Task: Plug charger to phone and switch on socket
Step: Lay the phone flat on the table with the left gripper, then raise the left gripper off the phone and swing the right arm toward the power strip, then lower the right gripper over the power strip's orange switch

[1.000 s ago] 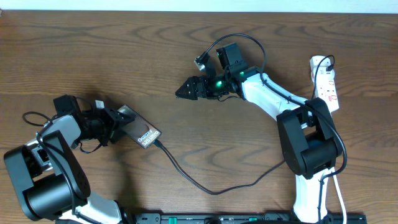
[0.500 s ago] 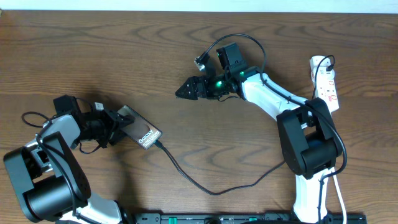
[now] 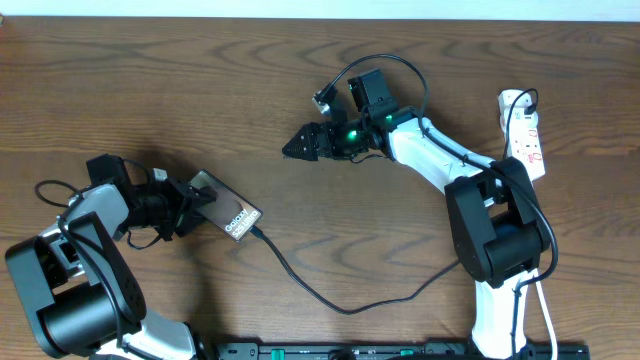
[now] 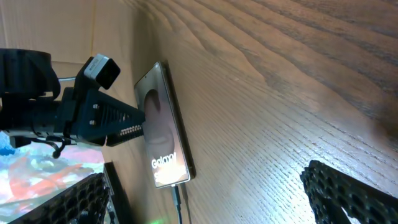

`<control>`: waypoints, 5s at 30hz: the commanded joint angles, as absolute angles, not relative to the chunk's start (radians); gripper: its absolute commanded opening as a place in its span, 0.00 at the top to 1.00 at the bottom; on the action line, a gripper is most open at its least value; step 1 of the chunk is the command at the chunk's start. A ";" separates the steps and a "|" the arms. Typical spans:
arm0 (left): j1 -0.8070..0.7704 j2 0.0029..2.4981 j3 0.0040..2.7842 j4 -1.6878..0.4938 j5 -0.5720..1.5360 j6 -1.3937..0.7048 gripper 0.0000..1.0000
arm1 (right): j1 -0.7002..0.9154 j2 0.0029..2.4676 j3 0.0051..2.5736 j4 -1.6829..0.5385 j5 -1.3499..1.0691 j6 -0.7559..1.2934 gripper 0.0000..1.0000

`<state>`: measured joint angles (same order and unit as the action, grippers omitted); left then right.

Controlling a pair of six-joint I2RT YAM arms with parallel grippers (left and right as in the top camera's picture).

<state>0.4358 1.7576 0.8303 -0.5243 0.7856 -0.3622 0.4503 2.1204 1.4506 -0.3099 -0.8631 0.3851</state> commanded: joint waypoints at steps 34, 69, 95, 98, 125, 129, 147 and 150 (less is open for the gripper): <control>0.435 1.781 0.811 -0.576 0.666 -0.360 0.53 | 0.444 2.125 1.459 -0.310 -0.870 0.369 0.01; 0.435 1.031 0.811 -0.488 0.932 -0.307 0.30 | 0.361 2.094 1.460 -0.348 -0.810 0.351 0.01; 0.192 1.253 1.236 -0.620 0.529 -0.340 0.09 | -0.150 1.528 1.819 -0.934 -0.185 0.200 0.01; 0.130 1.286 1.299 -0.678 0.380 -0.341 0.09 | -0.261 1.533 1.819 -0.971 -0.186 0.192 0.01; 0.022 1.299 1.336 -0.700 0.174 -0.371 0.09 | -0.658 2.035 1.819 -1.012 -0.706 -0.161 0.01; 0.022 1.299 1.335 -0.703 0.174 -0.371 0.09 | -0.656 2.069 1.818 -1.026 -0.782 -0.258 0.01; 0.022 1.299 1.335 -0.736 0.174 -0.371 0.09 | -0.497 2.078 1.818 -0.945 -0.548 -0.279 0.01; 0.022 1.299 1.335 -0.736 0.174 -0.371 0.09 | -0.479 2.078 1.818 -0.931 -0.541 -0.276 0.01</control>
<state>0.0250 1.2961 1.3102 -0.7341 0.1841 -0.3664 -0.4927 2.0716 1.8122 -0.9386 -0.5896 -0.2916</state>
